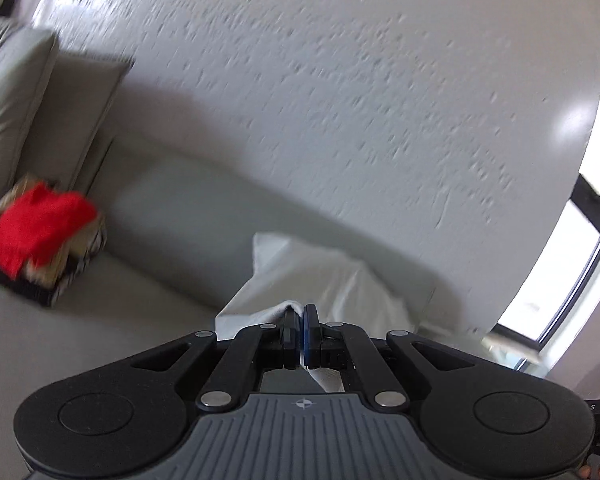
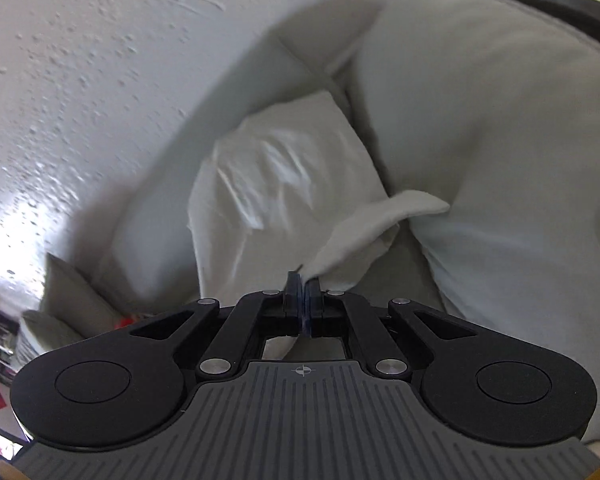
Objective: Fold clothes
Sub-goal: 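Lift the T-shirt high with both grippers and shake it out, then lay the T-shirt flat on the sofa, print side up, with both grippers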
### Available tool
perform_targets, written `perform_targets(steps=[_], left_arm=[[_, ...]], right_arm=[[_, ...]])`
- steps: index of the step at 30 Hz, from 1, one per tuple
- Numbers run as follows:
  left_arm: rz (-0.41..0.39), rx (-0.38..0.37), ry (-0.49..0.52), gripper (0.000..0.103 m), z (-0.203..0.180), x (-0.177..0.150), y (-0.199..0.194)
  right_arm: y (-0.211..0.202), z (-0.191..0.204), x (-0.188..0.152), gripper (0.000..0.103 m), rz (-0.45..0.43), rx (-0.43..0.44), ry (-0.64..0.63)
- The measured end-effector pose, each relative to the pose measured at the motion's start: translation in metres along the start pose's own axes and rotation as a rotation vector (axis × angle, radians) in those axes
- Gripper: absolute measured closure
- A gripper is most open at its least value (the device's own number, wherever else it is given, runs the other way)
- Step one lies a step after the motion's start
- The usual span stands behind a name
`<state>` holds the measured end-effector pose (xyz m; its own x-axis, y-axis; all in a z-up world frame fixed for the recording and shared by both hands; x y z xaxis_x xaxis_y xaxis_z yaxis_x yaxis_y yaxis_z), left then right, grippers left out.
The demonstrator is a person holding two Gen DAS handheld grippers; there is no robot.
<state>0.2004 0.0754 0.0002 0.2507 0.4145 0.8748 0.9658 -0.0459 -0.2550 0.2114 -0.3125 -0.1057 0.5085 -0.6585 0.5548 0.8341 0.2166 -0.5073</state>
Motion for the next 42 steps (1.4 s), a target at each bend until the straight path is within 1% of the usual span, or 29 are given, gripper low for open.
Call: perform_targets(steps=[1, 4, 5, 7, 9, 10, 13, 17, 19, 21, 22, 23, 24, 26, 27, 28, 30, 32, 34, 36, 38, 42], left_arm=[[0.055, 0.027, -0.022, 0.103, 0.013, -0.023, 0.002], [0.174, 0.105, -0.046, 0.103, 0.043, -0.079, -0.002], [0.214, 0.124, -0.052, 0.103, 0.050, -0.093, -0.003], [0.285, 0.165, -0.054, 0.103, 0.061, -0.117, -0.009], [0.314, 0.181, -0.016, 0.103, 0.065, -0.126, -0.015], [0.322, 0.178, -0.009, 0.103, 0.064, -0.127, -0.019], [0.317, 0.157, 0.011, 0.103, 0.060, -0.122, -0.039], [0.315, 0.126, 0.031, 0.103, 0.050, -0.111, -0.073], [0.345, 0.117, 0.045, 0.103, 0.044, -0.113, -0.094], [0.379, 0.116, 0.069, 0.103, 0.040, -0.123, -0.114], [0.402, 0.121, 0.088, 0.103, 0.040, -0.132, -0.120], [0.431, 0.131, 0.113, 0.103, 0.041, -0.144, -0.123], [0.468, 0.148, 0.142, 0.102, 0.042, -0.156, -0.124], [0.541, 0.181, 0.200, 0.098, 0.045, -0.181, -0.125], [0.579, 0.198, 0.220, 0.095, 0.047, -0.191, -0.127], [0.597, 0.203, 0.239, 0.086, 0.046, -0.196, -0.129], [0.584, 0.199, 0.281, 0.077, 0.043, -0.196, -0.137], [0.555, 0.190, 0.319, 0.077, 0.036, -0.191, -0.142], [0.529, 0.141, 0.321, 0.075, 0.024, -0.186, -0.141], [0.532, 0.089, 0.316, 0.073, 0.010, -0.187, -0.130], [0.542, 0.062, 0.328, 0.073, -0.003, -0.194, -0.115], [0.554, 0.017, 0.374, 0.067, -0.027, -0.214, -0.077]], right_arm=[[0.007, -0.015, -0.015, 0.102, 0.032, -0.032, 0.007], [0.027, -0.059, -0.061, 0.102, 0.130, -0.126, 0.030], [0.026, -0.066, -0.069, 0.102, 0.144, -0.149, 0.021], [0.017, -0.068, -0.075, 0.103, 0.136, -0.167, -0.002], [0.007, -0.069, -0.079, 0.103, 0.125, -0.183, -0.026], [0.001, -0.064, -0.078, 0.103, 0.118, -0.184, -0.039], [-0.021, -0.050, -0.071, 0.103, 0.096, -0.183, -0.075], [-0.068, -0.041, -0.069, 0.103, 0.067, -0.185, -0.148], [-0.082, -0.042, -0.077, 0.103, 0.076, -0.200, -0.189], [-0.088, -0.049, -0.090, 0.102, 0.114, -0.217, -0.231], [-0.088, -0.053, -0.098, 0.100, 0.149, -0.228, -0.244], [-0.087, -0.057, -0.106, 0.087, 0.186, -0.240, -0.256], [-0.088, -0.061, -0.112, 0.080, 0.216, -0.256, -0.263], [-0.096, -0.066, -0.119, 0.071, 0.218, -0.260, -0.272], [-0.101, -0.068, -0.119, 0.070, 0.208, -0.262, -0.277], [-0.106, -0.070, -0.119, 0.070, 0.196, -0.265, -0.278], [-0.113, -0.075, -0.114, 0.069, 0.166, -0.257, -0.262], [-0.111, -0.080, -0.104, 0.069, 0.132, -0.244, -0.242], [-0.103, -0.085, -0.095, 0.068, 0.100, -0.245, -0.217], [-0.092, -0.089, -0.084, 0.068, 0.061, -0.240, -0.205], [-0.079, -0.093, -0.073, 0.068, 0.033, -0.240, -0.200], [-0.050, -0.093, -0.054, 0.068, -0.026, -0.228, -0.200]])
Point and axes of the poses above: each gripper's, at about its wrist camera, not at the fingertips, and y roughly the way its jaws point, z to its left, x to its top, the point moved 9 cm from there along y, roughly the way its jaws point, and after that the axes turned 9 degrees about -z, right-handed, at the moved point
